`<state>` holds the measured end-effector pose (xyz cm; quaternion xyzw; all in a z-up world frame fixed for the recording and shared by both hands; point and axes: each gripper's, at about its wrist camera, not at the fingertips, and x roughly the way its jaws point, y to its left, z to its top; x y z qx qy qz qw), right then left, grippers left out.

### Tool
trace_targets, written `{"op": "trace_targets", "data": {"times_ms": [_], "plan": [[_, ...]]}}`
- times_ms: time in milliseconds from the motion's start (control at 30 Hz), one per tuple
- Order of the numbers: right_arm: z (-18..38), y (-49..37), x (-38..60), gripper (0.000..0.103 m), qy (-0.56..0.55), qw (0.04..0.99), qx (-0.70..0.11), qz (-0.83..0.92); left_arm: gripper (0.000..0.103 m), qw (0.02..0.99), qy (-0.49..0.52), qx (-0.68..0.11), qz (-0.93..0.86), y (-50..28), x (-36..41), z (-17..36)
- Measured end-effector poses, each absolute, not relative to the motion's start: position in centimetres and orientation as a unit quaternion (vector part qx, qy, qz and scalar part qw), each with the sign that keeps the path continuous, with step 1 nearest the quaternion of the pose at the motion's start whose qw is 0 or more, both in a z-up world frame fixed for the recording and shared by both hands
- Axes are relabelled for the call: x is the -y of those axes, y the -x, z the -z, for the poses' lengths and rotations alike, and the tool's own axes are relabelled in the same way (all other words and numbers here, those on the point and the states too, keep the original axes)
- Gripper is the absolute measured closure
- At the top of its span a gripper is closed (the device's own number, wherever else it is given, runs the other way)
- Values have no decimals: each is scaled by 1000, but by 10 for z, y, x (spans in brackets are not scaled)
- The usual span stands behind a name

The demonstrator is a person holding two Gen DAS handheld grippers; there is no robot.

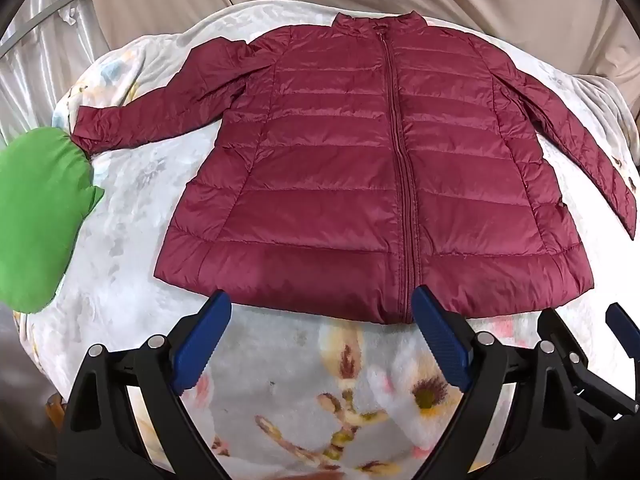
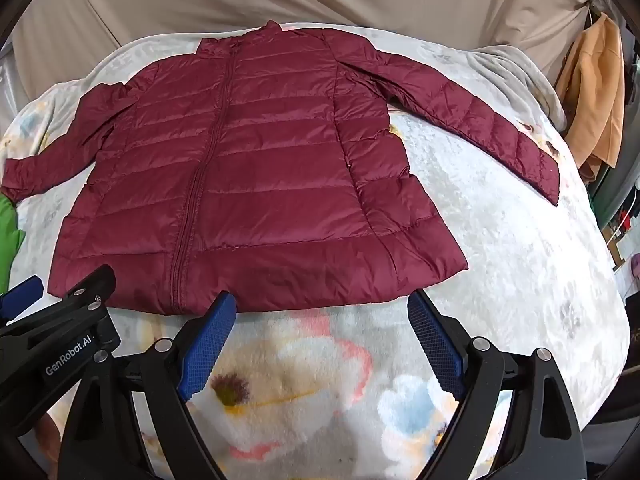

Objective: Fold large clothes

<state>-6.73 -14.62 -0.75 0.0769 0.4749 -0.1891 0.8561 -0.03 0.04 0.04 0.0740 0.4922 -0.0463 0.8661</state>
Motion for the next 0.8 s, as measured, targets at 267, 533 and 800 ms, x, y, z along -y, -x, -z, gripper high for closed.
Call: {"op": "trace_targets", "data": {"times_ms": [267, 533, 800], "plan": [[7, 67, 147, 16, -77, 856, -475, 189, 14, 866, -78, -492, 46, -1, -5, -4], [7, 66, 146, 16, -78, 856, -475, 190, 14, 866, -82, -492, 45, -2, 2, -2], [5, 65, 149, 16, -81, 854, -477, 192, 14, 864, -84, -495, 45, -5, 6, 2]]}}
